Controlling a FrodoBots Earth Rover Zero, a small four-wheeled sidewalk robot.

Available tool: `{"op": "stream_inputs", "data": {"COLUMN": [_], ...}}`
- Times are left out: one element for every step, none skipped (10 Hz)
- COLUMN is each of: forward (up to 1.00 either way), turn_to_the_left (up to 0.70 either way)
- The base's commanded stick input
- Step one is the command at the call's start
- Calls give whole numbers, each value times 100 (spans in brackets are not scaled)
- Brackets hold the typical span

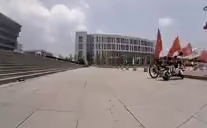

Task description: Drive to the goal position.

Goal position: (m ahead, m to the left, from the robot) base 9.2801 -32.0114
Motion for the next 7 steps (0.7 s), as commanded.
{"op": "stream_inputs", "data": {"forward": [100,100,100,100,100,100,100], "turn_to_the_left": [-2,-11,-2,-18,-10,-1,-10]}}
